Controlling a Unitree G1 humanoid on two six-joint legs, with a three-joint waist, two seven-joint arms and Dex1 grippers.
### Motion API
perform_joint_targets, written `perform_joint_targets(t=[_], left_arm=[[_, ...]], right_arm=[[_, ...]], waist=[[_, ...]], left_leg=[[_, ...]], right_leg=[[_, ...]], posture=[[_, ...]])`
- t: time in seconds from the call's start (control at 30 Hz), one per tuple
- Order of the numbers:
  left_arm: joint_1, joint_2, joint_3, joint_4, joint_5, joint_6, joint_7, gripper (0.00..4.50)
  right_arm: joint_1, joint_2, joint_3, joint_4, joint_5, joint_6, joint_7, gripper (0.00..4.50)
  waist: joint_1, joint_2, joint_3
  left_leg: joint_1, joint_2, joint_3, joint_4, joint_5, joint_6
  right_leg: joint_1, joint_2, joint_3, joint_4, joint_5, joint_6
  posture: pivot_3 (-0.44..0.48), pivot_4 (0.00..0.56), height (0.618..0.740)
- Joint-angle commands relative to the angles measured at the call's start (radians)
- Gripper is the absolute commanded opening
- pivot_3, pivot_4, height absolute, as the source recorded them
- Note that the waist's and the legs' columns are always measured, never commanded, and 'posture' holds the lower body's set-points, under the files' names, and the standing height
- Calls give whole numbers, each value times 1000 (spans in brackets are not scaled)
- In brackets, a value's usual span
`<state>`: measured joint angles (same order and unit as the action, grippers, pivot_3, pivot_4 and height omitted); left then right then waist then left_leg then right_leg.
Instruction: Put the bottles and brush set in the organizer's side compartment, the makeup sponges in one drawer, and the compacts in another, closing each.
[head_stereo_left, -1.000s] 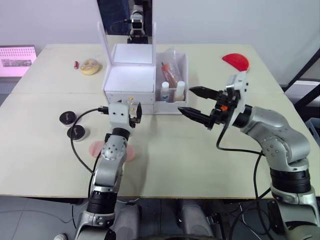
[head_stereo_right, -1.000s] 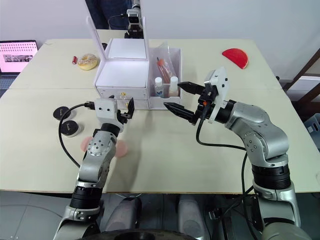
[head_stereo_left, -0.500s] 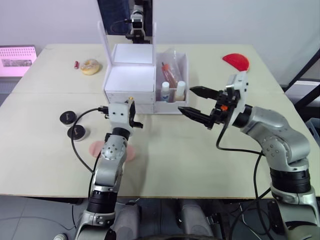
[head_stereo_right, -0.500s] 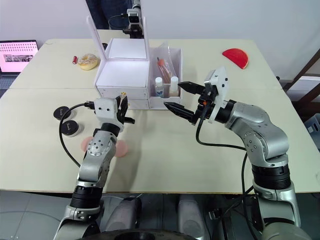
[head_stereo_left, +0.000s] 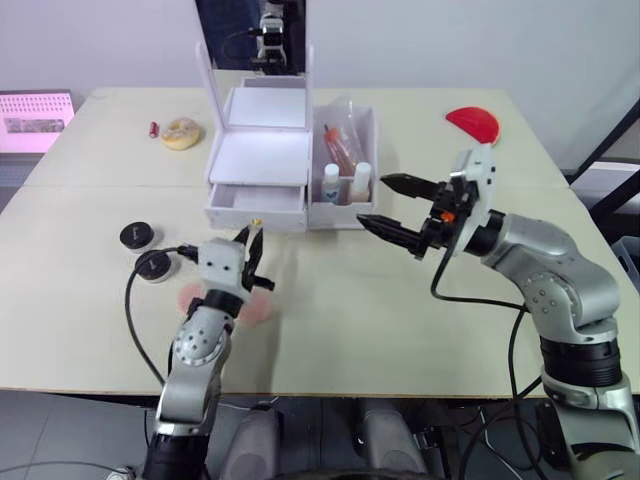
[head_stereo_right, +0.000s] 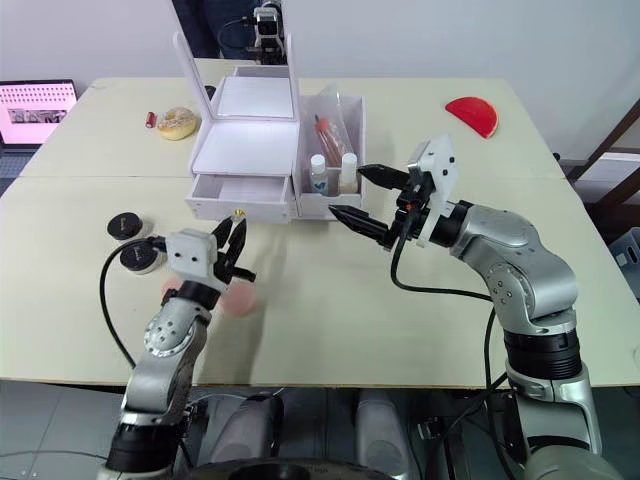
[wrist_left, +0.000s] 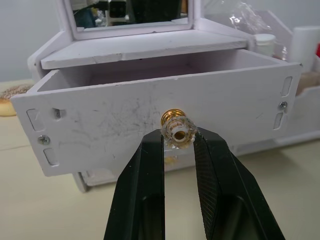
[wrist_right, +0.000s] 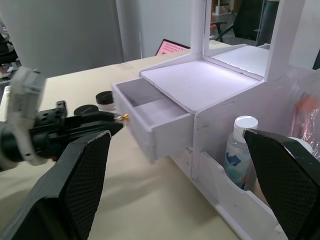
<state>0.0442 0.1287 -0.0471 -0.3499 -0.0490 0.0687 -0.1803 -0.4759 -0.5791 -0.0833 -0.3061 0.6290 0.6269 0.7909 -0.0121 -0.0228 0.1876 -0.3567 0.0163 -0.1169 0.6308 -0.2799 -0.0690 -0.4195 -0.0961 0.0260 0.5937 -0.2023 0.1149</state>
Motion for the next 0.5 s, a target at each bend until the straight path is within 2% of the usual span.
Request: perform_joint_targets(t=[0.03,0.27,0.5], left_arm=[[88,19,-2,-129,-42,-23,-40,304],[190,59,37,-210,-54,8,-46,304],[193,60,29,-218,-51,35,-43,304]], right_arm=[[-5,-14,-20,-19,4,-11,2,4500],[-2,-22,-27,-15,3,-16,4,4500],[0,-25,-32,-11,4,-19,3,4500]], waist=[[0,0,0],[0,0,0],[-1,1,0]], left_leg=[[0,0,0,0,0,0],[-1,0,0,0,0,0],[-1,0,0,0,0,0]], right_leg=[[0,0,0,0,0,0],[-1,0,0,0,-3,4],[-1,0,0,0,-3,4]], posture=[[0,150,739],[0,150,739],[0,150,739]])
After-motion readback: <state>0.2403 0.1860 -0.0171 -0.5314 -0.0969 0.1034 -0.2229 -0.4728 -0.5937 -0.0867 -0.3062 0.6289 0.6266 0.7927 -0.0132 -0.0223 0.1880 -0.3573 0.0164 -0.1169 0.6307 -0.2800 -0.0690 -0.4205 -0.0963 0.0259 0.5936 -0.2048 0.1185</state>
